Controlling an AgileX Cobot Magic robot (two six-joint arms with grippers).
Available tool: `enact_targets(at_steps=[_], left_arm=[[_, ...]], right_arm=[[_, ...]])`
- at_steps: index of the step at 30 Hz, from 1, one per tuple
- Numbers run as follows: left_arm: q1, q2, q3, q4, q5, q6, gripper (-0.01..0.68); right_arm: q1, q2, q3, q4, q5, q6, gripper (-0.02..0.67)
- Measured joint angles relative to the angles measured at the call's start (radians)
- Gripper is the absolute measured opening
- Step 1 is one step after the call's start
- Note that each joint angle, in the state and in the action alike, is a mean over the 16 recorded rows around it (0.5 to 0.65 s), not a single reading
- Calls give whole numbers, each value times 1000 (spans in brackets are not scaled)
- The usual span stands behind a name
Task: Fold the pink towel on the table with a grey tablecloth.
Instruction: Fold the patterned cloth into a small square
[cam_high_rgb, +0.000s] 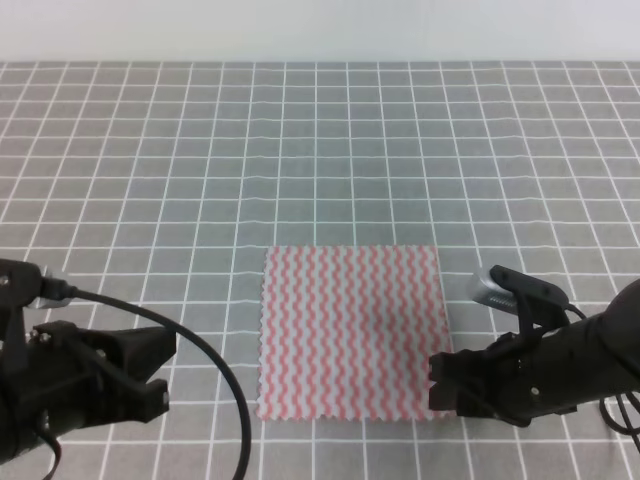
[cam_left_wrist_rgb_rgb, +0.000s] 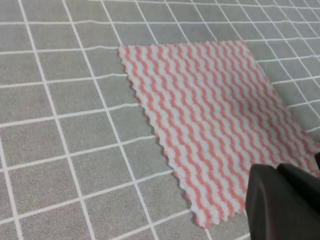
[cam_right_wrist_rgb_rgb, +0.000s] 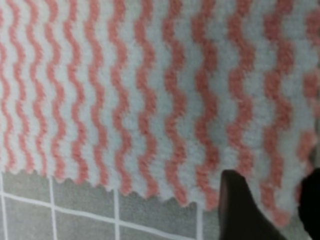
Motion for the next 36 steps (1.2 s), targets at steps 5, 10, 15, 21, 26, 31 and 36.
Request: enact_targets(at_steps=[5,10,15,21,26,31,36], left_arm=[[0,0,0,0,0,1,-1],[0,0,0,0,3,1,-1],[0,0,0,1,18,20,-1],[0,14,-1,0,53,86,-1],[-1,50,-7,-26,98,195,-1],[-18,110,-22,-104,129,355,-1],[-62,188,-46,-195,122,513,-1]], right_arm=[[0,8,0,32,4,-37,217],[-1,13,0,39,2,-52,146],[-1,9,-6,28,0,-52,66],[-1,-9,-39,19,-7,-52,4],[0,-18,-81,17,-15,-52,-10],[0,-18,-121,17,-42,-53,-13],[0,-8,-141,18,-78,-54,-14]])
